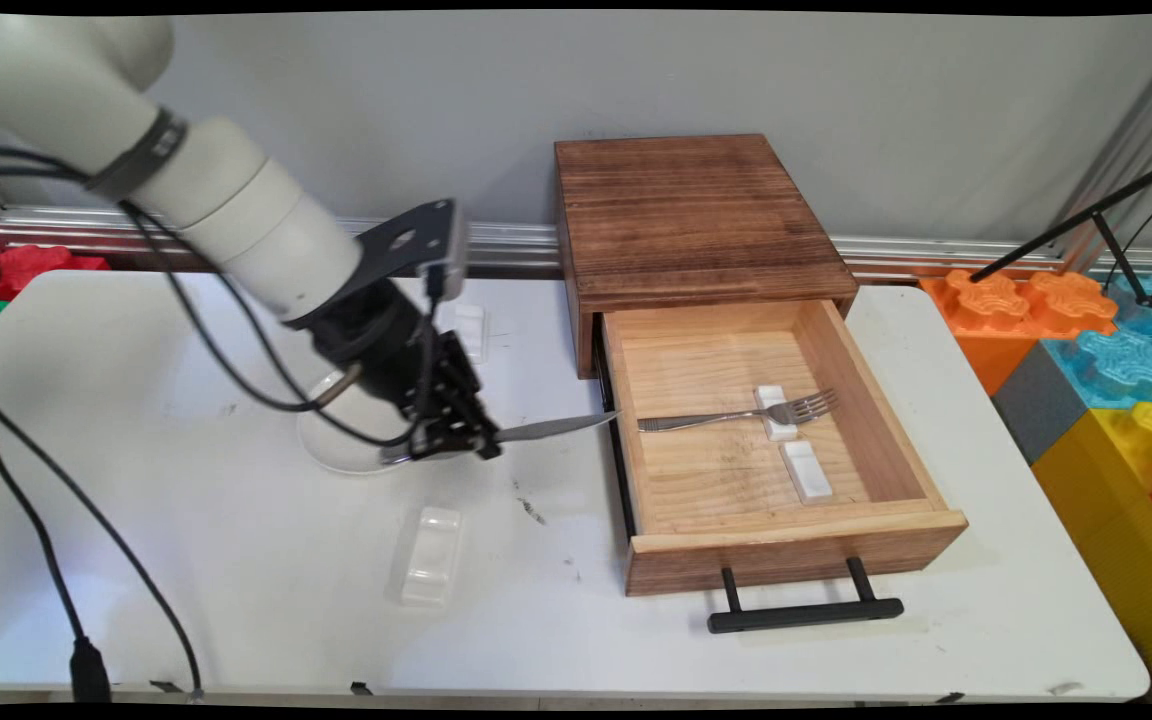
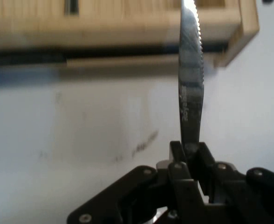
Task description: Place the picked object into the drawer
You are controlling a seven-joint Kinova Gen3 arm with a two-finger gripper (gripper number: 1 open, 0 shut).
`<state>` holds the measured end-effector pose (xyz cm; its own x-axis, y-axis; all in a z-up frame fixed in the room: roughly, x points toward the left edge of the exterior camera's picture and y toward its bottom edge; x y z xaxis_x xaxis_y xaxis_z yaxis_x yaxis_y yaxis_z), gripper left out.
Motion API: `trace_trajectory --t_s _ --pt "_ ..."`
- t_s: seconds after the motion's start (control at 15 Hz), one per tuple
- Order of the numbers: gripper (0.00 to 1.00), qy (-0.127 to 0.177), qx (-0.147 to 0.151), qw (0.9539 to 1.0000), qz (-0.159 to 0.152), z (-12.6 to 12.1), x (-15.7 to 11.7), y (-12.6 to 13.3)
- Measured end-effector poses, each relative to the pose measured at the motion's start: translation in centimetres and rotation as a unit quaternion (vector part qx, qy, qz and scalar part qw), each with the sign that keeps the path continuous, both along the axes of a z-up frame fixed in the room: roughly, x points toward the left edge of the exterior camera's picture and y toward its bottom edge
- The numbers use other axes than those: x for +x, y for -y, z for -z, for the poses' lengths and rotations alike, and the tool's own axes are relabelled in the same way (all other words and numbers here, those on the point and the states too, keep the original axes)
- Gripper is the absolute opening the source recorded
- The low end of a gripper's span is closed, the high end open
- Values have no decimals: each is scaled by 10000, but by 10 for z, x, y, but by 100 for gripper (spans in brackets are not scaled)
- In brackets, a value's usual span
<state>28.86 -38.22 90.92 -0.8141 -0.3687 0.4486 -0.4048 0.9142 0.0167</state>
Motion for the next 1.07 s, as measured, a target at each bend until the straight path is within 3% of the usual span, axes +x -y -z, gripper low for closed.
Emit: trace_trajectory --t_s 0.53,1.07 --pt "0 -338 3 9993 146 -24 -82 37" --pt "0 -580 -40 9982 125 -13 -157 78"
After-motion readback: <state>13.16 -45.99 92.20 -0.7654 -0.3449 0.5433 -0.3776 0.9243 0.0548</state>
